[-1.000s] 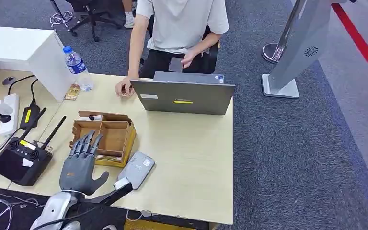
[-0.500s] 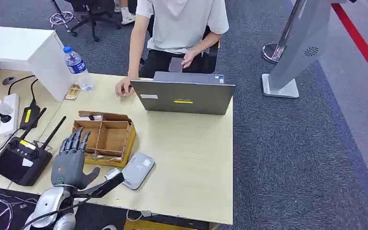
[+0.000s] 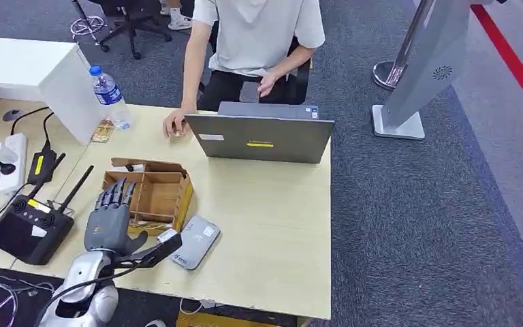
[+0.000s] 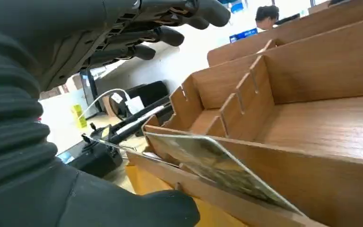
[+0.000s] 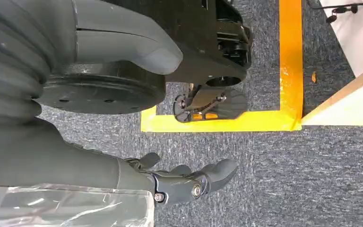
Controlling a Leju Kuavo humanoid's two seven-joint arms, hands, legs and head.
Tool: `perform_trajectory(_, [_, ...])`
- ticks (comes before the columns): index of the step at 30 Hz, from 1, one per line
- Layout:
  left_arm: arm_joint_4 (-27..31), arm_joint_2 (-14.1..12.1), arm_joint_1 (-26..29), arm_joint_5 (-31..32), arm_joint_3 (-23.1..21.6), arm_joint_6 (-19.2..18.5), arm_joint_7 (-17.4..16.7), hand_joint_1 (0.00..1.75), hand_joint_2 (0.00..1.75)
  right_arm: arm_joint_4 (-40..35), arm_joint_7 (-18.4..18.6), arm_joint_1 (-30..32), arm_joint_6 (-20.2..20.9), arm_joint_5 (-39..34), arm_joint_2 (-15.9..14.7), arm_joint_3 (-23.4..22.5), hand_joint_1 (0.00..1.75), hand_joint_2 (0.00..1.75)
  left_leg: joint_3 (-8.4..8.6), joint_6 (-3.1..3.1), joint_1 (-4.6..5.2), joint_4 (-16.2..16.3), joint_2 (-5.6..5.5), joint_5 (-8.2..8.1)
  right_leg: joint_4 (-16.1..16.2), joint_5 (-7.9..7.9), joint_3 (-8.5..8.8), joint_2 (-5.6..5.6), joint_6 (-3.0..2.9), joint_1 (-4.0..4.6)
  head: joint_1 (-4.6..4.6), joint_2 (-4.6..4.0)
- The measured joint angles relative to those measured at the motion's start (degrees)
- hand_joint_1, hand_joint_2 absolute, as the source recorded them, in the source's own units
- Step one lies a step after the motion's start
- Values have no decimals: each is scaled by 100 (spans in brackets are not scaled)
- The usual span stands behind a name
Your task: Pass the card to the sensor for recognition and then transmit it.
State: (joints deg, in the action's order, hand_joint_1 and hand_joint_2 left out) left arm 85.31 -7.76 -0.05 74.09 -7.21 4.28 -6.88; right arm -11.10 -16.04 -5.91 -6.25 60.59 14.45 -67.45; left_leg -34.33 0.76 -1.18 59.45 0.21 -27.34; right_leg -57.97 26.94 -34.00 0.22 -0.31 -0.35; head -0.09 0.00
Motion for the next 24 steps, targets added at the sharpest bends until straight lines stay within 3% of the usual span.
perform_trajectory(2, [-53,22,-38,7,-11,-4,2,0,175,0,0,0,2,0,0,2,0,175,0,0,0,0,0,0,0,0,0,0,0,0,0,0])
perform_trajectory(3, [-81,31,-50,9,-13,-7,2,105,175,0,0,0,2,0,0,4,0,175,0,0,0,0,0,0,0,0,0,0,0,0,0,0])
perform_trajectory(4, [-99,31,-52,13,-15,-7,2,105,175,0,0,0,4,0,0,4,0,175,0,0,0,0,0,0,0,0,-1,0,0,0,0,0])
perform_trajectory(5, [-122,35,-57,13,-15,-4,11,175,175,0,0,0,4,2,0,6,0,175,0,0,0,0,1,0,0,0,-1,1,0,0,0,0])
perform_trajectory(24, [-188,74,-72,-269,-26,107,278,175,175,-2,-9,0,11,9,0,76,0,175,-1,0,0,0,0,0,0,0,1,0,0,0,0,0])
